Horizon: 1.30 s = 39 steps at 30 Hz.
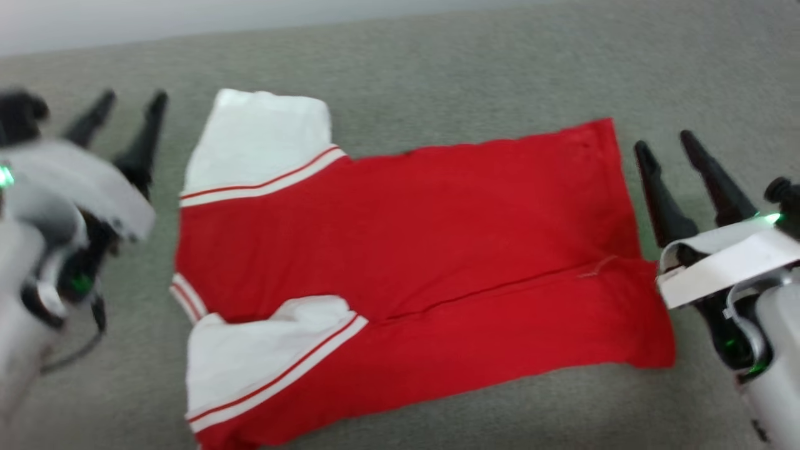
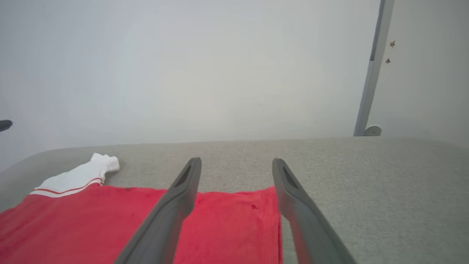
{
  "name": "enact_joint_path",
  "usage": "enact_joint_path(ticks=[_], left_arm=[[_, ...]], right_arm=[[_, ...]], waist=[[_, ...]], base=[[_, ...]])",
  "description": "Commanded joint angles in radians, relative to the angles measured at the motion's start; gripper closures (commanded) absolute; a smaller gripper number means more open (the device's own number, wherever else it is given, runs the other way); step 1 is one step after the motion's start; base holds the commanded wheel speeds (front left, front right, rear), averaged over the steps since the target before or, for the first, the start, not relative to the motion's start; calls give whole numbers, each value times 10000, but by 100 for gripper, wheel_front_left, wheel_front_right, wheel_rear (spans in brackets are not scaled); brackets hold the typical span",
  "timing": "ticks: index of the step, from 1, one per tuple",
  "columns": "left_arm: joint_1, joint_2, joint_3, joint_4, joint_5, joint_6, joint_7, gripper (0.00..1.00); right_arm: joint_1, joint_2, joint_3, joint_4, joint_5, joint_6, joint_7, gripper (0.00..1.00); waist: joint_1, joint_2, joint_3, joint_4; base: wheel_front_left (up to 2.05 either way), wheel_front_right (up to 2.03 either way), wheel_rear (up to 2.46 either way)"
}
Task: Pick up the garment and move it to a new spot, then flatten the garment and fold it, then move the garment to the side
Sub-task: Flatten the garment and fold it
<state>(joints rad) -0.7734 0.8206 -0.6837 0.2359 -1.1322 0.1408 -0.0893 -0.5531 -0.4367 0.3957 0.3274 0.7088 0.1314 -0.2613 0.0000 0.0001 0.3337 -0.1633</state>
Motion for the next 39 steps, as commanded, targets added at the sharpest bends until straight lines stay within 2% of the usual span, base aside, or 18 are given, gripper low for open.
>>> enact_joint_path(ticks=[1, 6, 10, 16, 22, 25, 26, 27, 28, 29, 30, 35, 39], left_arm=[[-570, -110, -98, 482, 92, -165, 428, 0], [-2216, -325, -663, 2332, 199, -835, 2413, 0], [-3142, -456, -1060, 3617, 14, -1104, 4310, 0], [-4002, -415, -1433, 4846, -313, -1009, 6896, 0], [-4524, -293, -1602, 5445, -319, -857, 8057, 1], [-4576, -305, -1723, 5564, -258, -1009, 8322, 11], [-4595, -352, -1777, 5578, -255, -1120, 8414, 25], [-4564, -409, -1786, 5615, -328, -1186, 8479, 44], [-4525, -485, -1800, 5648, -384, -1299, 8530, 57], [-4485, -566, -1818, 5661, -423, -1390, 8582, 85], [-4434, -645, -1806, 5694, -495, -1466, 8576, 100], [-4414, -997, -1542, 5930, -712, -1726, 7971, 100], [-4535, -1295, -1501, 6085, -783, -2048, 7706, 100]], right_arm=[[318, 293, -297, -171, -280, -16, -39, 0], [720, 839, -606, -533, -714, -16, -41, 0], [780, 999, -528, -683, -717, -16, -43, 0], [721, 1069, -287, -776, -625, -16, -44, 0], [720, 1011, -218, -873, -330, -17, -44, 0], [583, 886, -155, -886, -208, -17, -44, 0], [542, 860, -150, -902, -173, -17, -44, 0], [518, 843, -119, -909, -117, -17, -44, 0], [491, 809, -81, -908, -75, -17, -44, 0], [455, 744, -35, -916, -67, -17, -44, 0], [391, 703, 66, -911, -54, -17, -44, 0], [-230, 264, 748, -786, -21, -17, 44, 0], [-1224, -149, 1163, -262, 184, -17, 1020, 0]], waist=[[0, -1, 606, -867], [0, -1, 844, -1520], [0, -1, 1033, -1964], [0, -1, 1301, -2459], [0, -1, 1426, -2512], [0, -1, 1454, -2439], [0, -1, 1465, -2396], [0, -1, 1457, -2358], [0, -1, 1454, -2319], [0, -1, 1464, -2266], [0, -1, 1465, -2230], [0, -1, 1496, -2035], [0, -1, 1475, -1754]], base=[[0, 0, 0], [0, 0, 0], [0, 0, 0], [0, 0, 0], [0, 0, 0], [0, 0, 0], [0, 0, 0], [0, 0, 0], [0, 0, 0], [0, 0, 0], [0, 0, 0], [0, 0, 0], [0, 0, 0]])
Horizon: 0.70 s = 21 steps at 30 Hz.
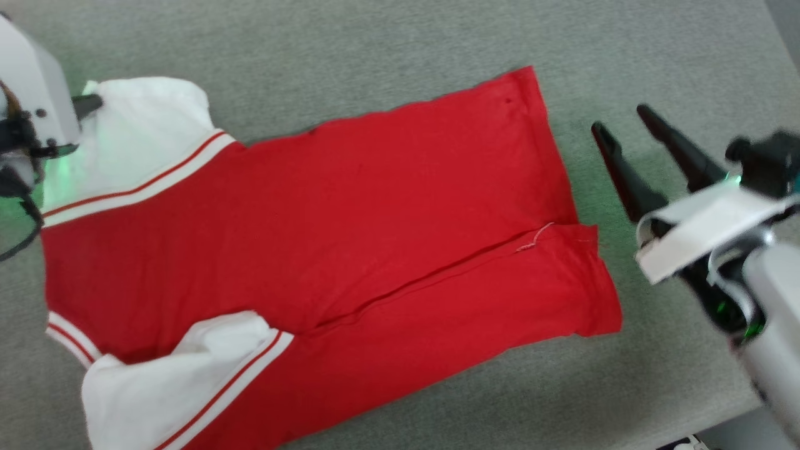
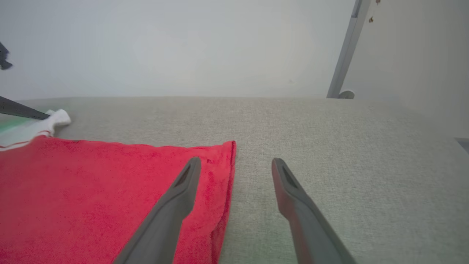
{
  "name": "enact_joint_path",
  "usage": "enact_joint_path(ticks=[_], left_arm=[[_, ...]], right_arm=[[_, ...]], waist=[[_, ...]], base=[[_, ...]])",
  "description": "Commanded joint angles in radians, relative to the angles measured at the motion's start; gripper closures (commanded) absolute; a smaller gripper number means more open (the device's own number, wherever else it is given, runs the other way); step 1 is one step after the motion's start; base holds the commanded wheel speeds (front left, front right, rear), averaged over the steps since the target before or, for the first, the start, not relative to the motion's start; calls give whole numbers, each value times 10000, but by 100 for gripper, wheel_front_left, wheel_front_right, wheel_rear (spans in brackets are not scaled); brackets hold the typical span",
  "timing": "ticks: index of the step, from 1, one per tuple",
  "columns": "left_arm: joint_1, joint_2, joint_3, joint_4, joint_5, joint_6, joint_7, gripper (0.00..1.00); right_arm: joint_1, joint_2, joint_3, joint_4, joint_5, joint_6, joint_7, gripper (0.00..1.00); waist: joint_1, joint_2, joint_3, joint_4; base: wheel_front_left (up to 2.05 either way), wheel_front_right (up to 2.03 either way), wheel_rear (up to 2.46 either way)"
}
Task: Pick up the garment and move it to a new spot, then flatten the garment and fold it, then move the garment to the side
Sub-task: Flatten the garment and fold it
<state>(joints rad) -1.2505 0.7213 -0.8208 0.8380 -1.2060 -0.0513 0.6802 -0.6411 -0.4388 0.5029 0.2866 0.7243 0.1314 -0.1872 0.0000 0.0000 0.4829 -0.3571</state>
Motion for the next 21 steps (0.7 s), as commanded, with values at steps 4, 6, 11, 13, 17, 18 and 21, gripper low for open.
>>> enact_joint_path(ticks=[4, 6, 11, 13, 17, 18, 21], left_arm=[[84, -678, -128, 132, -95, -417, -297, 100], [16, -840, -151, 177, -82, -515, -398, 100], [-221, -1173, -252, 184, -13, -659, -545, 100], [-332, -1365, -270, 170, -40, -724, -683, 100], [-364, -1634, -439, 112, -13, -787, -793, 100], [-358, -1679, -475, 86, -12, -799, -834, 100], [-367, -1761, -563, -40, -87, -789, -927, 100]], right_arm=[[-1584, -476, 782, 788, 189, -17, 1961, 0], [-2093, -483, 1310, 1101, 652, -17, 3059, 0], [-3283, -816, 2359, 1540, 1382, -17, 5045, 0], [-3714, -918, 2698, 1757, 1815, -17, 5783, 0], [-4526, -1234, 3287, 2342, 1933, -17, 6677, 0], [-4678, -1263, 3371, 2509, 1931, -17, 6773, 0], [-5035, -1244, 3708, 3052, 1812, -17, 6974, 0]], waist=[[0, 0, -64, 602], [0, 0, -32, 797], [0, 0, 151, 1196], [0, 0, 270, 1388], [0, 0, 418, 1674], [0, 0, 434, 1730], [0, 0, 483, 1870]], base=[[0, 0, 0], [0, 0, 0], [0, 0, 0], [0, 0, 0], [0, 0, 0], [0, 0, 0], [0, 0, 0]])
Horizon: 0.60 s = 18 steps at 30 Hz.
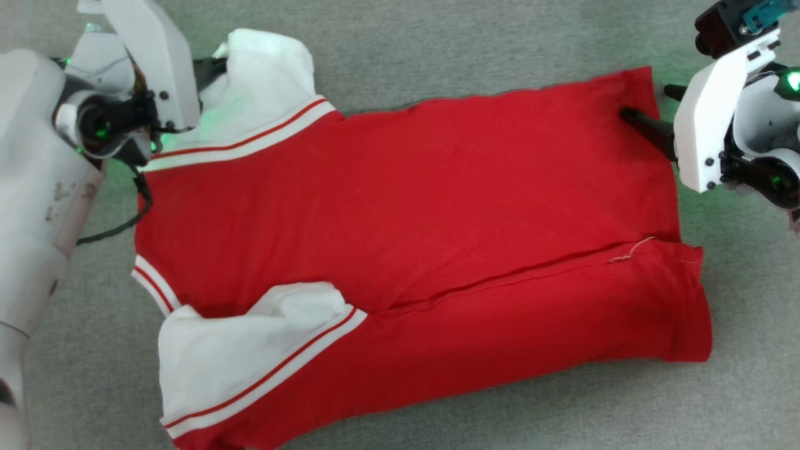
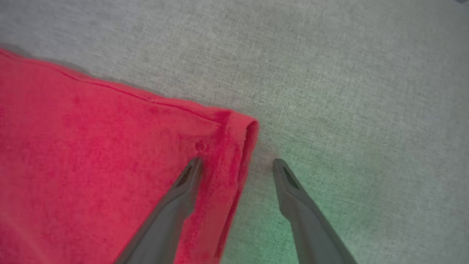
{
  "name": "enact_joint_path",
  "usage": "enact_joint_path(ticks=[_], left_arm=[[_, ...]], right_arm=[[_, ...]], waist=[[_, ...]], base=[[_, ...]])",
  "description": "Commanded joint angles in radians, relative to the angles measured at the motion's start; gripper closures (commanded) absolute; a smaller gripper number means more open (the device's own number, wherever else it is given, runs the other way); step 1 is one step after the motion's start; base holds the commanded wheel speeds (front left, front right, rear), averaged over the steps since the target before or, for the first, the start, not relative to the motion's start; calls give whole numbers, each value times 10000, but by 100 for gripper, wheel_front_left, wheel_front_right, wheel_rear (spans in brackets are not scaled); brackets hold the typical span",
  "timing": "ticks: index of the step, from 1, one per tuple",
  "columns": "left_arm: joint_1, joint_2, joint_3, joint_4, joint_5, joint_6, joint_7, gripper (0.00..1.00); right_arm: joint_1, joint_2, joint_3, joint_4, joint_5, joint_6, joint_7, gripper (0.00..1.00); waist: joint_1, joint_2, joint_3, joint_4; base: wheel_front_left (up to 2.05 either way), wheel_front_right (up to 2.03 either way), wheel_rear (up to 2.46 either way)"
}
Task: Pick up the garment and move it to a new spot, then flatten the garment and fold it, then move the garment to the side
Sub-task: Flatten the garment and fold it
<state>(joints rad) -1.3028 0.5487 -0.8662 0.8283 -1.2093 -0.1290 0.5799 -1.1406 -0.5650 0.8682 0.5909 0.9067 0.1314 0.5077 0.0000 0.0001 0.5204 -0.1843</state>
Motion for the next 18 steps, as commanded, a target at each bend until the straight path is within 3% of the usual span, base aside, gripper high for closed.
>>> enact_joint_path(ticks=[1, 4, 5, 7, 13, 18], left_arm=[[144, -51, -159, -40, -56, -15, 44, 100], [136, -89, -262, -295, -143, -18, -58, 100], [160, -108, -304, -384, -155, -18, -84, 100], [240, -168, -377, -571, -187, -19, -212, 100], [527, -46, -226, -1307, -652, -21, -1029, 100], [1318, 388, -293, -2540, -1071, -22, -1669, 100]], right_arm=[[-106, 112, 160, 111, 71, -17, -13, 0], [-225, 280, 423, 530, 273, -17, -64, 0], [-221, 317, 480, 669, 356, -17, -106, 49], [-234, 338, 711, 802, 428, -15, -210, 100], [-112, 15, 670, 753, 921, -15, -1473, 100], [404, -355, 921, 455, 1280, -17, -2242, 100]], waist=[[0, -1, 129, 187], [0, -1, 176, 329], [0, -1, 171, 374], [0, -1, 127, 492], [0, -1, -452, 805], [0, -1, -1225, 1189]], base=[[0, 0, 0], [0, 0, 0], [0, 0, 0], [0, 0, 0], [0, 0, 0], [0, 0, 0]])
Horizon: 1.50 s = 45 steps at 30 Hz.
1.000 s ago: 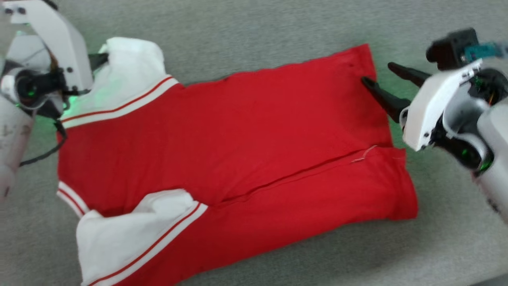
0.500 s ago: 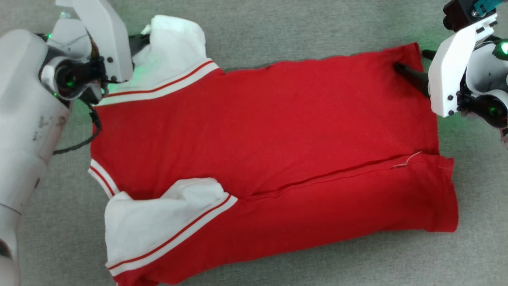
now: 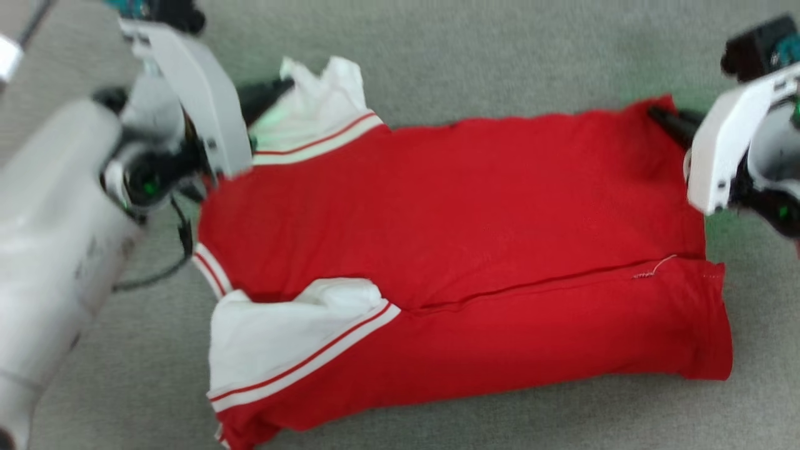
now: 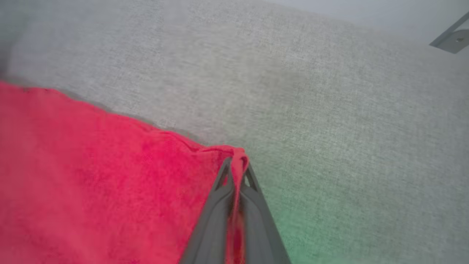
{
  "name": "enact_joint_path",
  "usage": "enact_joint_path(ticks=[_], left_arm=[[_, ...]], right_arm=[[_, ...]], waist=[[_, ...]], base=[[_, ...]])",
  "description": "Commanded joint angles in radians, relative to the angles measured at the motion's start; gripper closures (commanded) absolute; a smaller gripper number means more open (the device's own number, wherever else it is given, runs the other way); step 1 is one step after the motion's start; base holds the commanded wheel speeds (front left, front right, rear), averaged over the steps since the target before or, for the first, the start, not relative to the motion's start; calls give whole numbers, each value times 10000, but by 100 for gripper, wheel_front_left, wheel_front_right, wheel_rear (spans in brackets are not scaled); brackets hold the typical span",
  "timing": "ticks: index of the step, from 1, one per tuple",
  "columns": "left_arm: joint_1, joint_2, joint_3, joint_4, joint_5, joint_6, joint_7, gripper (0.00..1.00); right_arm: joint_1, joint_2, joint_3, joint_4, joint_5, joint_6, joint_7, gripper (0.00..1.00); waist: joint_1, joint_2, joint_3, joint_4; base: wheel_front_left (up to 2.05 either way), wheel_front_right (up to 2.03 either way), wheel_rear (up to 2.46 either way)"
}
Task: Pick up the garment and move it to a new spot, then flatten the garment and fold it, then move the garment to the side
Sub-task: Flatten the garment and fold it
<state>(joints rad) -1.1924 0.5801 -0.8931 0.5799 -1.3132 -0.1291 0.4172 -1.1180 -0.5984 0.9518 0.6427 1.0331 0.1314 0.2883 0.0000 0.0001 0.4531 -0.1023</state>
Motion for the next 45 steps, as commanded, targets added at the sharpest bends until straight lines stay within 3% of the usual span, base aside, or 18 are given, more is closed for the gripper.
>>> enact_joint_path(ticks=[1, 7, 15, 27, 37, 40, 45], left_arm=[[399, 218, -109, -377, -36, -20, -153, 100], [1727, 1111, -240, -2298, -256, -21, -1181, 100], [4231, 2645, -180, -5040, -532, -4, -2951, 100], [7563, 3998, -299, -7687, -720, 977, -5326, 100], [8670, 3984, -662, -7924, -813, 1146, -5876, 100], [8477, 3568, -979, -7428, -523, 1253, -5587, 100], [8141, 2628, -1255, -6144, -365, 892, -5383, 100]], right_arm=[[302, -134, 169, -210, 87, -17, -150, 100], [1136, -987, 487, -1184, 387, -17, -680, 100], [2646, -2177, 23, -2201, 602, -17, -1436, 100], [5546, -3304, -1591, -3560, 768, -17, -2286, 100], [7684, -3217, -3275, -4439, 286, -17, -2219, 100], [8116, -2955, -3572, -4405, -78, -17, -1973, 100], [8613, -2205, -3877, -4083, -634, -17, -1573, 100]], waist=[[0, -1, -705, 452], [0, -1, -1444, 1005], [0, -1, -1886, 1577], [0, -1, -1944, 1758], [0, -1, -1781, 1879], [0, -1, -1765, 1962], [0, -1, -1766, 2059]], base=[[0, 0, 0], [0, 0, 0], [0, 0, 0], [0, 0, 0], [0, 0, 0], [0, 0, 0], [0, 0, 0]])
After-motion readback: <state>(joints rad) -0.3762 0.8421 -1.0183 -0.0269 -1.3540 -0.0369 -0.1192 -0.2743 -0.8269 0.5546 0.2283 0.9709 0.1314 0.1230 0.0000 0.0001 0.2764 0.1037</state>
